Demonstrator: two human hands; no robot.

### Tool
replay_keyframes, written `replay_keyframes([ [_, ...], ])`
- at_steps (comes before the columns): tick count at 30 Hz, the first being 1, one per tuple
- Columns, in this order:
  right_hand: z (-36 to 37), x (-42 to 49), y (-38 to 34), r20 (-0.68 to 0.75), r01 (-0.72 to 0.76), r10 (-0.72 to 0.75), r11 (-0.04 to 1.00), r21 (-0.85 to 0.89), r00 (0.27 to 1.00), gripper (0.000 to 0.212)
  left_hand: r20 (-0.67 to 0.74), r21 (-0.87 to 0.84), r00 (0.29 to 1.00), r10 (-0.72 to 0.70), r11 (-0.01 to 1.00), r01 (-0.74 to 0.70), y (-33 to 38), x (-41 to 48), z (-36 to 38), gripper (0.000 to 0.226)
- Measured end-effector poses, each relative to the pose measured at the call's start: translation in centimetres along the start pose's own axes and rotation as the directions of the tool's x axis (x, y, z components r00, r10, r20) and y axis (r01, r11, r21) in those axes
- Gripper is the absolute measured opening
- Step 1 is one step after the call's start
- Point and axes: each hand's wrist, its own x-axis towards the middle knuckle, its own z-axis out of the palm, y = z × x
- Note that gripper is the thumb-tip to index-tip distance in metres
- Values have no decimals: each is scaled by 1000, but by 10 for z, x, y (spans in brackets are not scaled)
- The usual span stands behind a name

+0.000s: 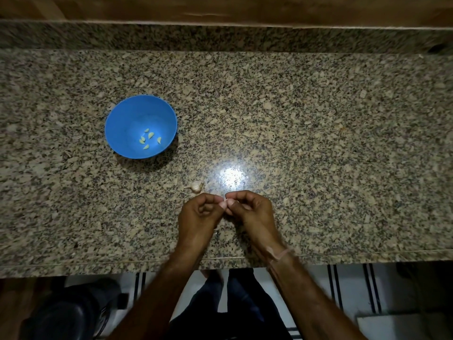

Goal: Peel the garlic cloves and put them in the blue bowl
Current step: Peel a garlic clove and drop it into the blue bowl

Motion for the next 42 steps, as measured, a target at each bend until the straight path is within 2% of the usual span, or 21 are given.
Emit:
replay_keyframes([
  [4, -1, -1, -2, 20, 182, -182, 960, -214, 983, 10, 13, -143, 996, -88, 986, 89, -3, -1, -1, 10],
  [7, -1, 0, -1, 43, 336, -348, 854, -397, 936, 12, 39, -256, 982, -186, 948, 189, -3, -3, 0, 13],
  [11, -1, -3, -2, 95, 406, -419, 762, -505, 903, 12, 58, -352, 967, -248, 901, 252, -4, -2, -2, 14],
  [14, -3, -3, 1, 201, 517, -521, 581, -629, 830, 8, 92, -412, 949, -301, 856, 312, -4, 1, -4, 18],
  [16, -3, -1, 4, 266, 562, -559, 464, -685, 786, 7, 116, -450, 936, -332, 822, 347, -2, 2, -5, 18],
  [19, -3, 1, 6, 318, 594, -594, 351, -724, 739, 9, 139, -492, 918, -371, 779, 389, 1, 2, -5, 7],
  [24, 2, 6, 10, 385, 604, -572, 258, -754, 724, 12, 133, -520, 899, -417, 743, 421, 1, 4, -4, 10],
  [26, 4, 9, 13, 391, 591, -543, 258, -764, 743, 14, 112, -492, 911, -397, 774, 398, -2, 5, -5, 11],
  [29, 7, 8, 13, 358, 551, -500, 316, -772, 789, 17, 41, -391, 951, -307, 871, 298, -7, 6, -6, 15],
  [34, 13, 4, 17, 238, 452, -432, 503, -736, 870, 15, -91, -90, 990, -112, 991, 104, -16, 10, -2, 17],
  [37, 15, 4, 18, 226, 446, -427, 535, -718, 876, 13, -99, 89, 995, 3, 996, 6, -19, 12, -3, 15],
  [39, 13, 5, 19, 236, 455, -430, 529, -717, 872, 17, -62, 99, 997, 41, 994, -34, -17, 14, -7, 12],
  [42, 12, 8, 21, 188, 442, -447, 578, -686, 875, 18, -21, 74, 998, 51, 996, -50, -13, 14, -9, 10],
])
